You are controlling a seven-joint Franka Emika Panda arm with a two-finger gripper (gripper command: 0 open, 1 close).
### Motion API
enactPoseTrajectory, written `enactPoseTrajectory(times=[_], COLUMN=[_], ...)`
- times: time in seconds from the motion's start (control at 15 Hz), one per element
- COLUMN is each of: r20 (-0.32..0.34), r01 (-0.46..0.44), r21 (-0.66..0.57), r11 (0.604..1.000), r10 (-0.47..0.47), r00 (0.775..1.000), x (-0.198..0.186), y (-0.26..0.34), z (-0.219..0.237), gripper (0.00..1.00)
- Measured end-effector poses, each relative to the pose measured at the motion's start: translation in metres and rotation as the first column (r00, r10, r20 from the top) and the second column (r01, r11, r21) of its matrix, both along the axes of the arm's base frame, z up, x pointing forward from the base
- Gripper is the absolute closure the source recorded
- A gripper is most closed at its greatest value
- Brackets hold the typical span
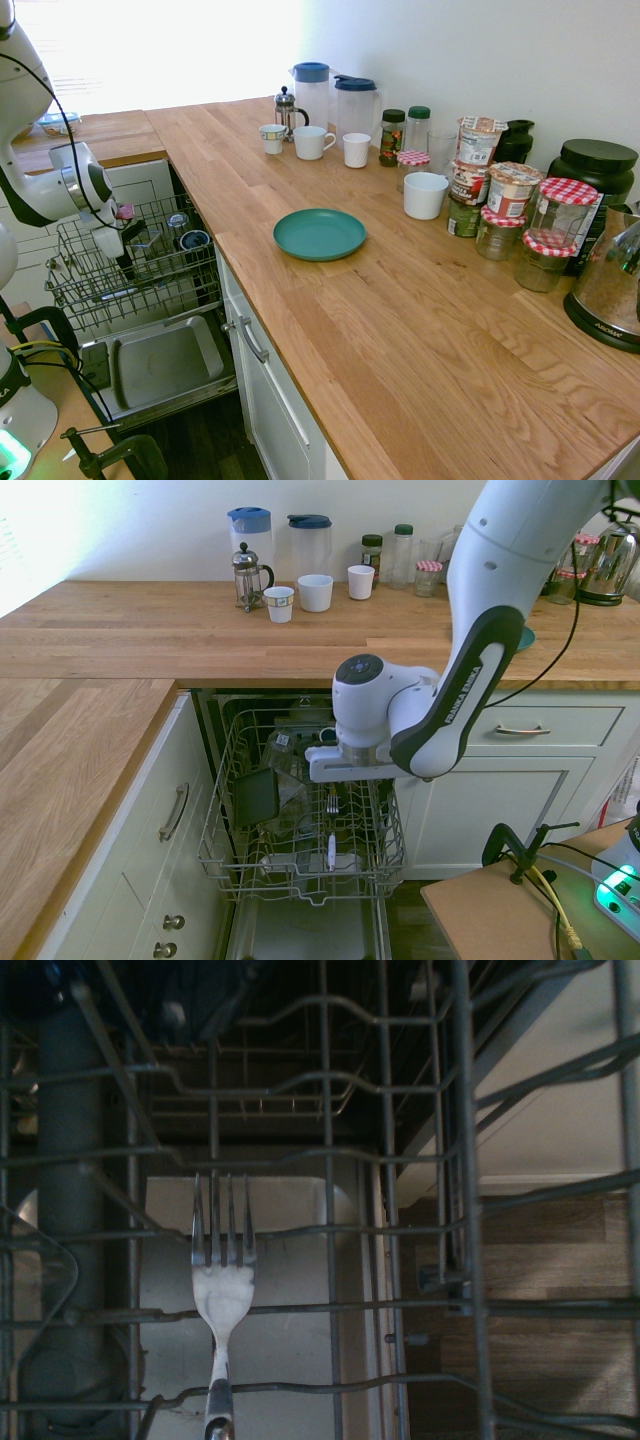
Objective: Put the fork in the dishwasher
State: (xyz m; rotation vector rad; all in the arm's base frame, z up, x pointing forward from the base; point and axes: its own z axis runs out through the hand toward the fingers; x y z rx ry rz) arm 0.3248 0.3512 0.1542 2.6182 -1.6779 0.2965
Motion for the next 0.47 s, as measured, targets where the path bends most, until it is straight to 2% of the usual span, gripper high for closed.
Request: enactPoseTrajectory(times=[0.2,0.47], r20=[0.031,0.057], r01=[0.013,0.040], r21=[-0.017,-0.047], r11=[1.000,0.998], r10=[-0.013,-0.037], r00=[0.999,0.998], x=[-0.008,-0.039], y=[-0.013,-0.038], z=[0.042,0.097], gripper=[0.00,0.00])
